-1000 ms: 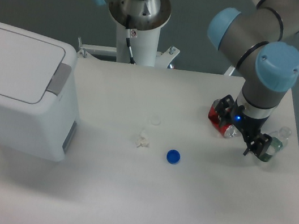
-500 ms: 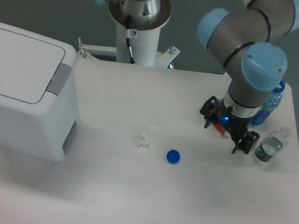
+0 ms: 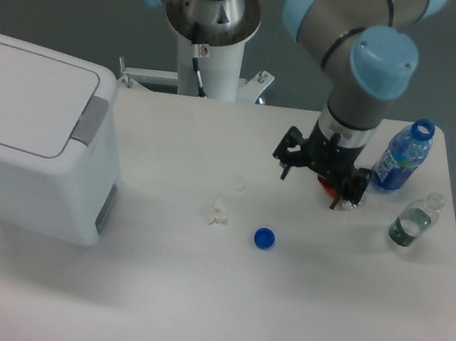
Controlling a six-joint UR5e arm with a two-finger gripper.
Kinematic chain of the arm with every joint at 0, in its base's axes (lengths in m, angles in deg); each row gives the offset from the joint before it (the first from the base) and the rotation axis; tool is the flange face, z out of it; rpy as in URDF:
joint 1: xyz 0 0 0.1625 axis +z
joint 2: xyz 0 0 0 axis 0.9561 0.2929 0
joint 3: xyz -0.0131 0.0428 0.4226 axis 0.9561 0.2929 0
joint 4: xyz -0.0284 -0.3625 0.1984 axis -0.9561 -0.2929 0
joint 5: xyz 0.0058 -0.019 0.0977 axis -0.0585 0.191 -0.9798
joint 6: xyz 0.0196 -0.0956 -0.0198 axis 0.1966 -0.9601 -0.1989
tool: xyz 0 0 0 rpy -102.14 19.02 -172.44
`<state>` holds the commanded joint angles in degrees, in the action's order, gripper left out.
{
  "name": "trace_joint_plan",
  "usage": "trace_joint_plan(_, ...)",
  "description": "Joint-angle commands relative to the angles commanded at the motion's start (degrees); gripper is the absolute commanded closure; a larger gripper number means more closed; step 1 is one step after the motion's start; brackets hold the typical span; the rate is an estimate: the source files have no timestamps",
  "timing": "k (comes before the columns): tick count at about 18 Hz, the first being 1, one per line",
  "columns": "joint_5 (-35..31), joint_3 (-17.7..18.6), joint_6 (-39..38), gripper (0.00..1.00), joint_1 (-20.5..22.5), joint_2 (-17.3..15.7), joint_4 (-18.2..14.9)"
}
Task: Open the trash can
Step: 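Raise the gripper and move it toward the white trash bin lid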
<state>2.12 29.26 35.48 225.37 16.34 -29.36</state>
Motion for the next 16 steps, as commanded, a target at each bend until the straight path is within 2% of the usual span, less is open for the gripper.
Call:
trace_joint_plan(2,0.17,0.0,-2.71,0.11,-0.35,-0.7,-1.4)
trace_joint_plan(3,0.78,-0.09,-3.86,0.24,-0.7,-0.88,-1.67)
trace_joint_plan(7,3.6,-1.49,-8.69,0.5,-2.11,-1.41,-5.62)
trace_joint_plan(11,5.79,-4.39,-15.1,0.64,-5.53,-1.58,-9.66)
trace_joint_plan(13,7.11,-5.53,-16.52,0.69,-7.29,-1.76,-10.9)
trace_joint_plan(15,8.69,-6.41,-17.48,0.79,-9.13,-1.94,-11.95)
trace_joint_plan(16,9.31,-6.85,-18.71,0.79,-9.92,-2.02,-12.3)
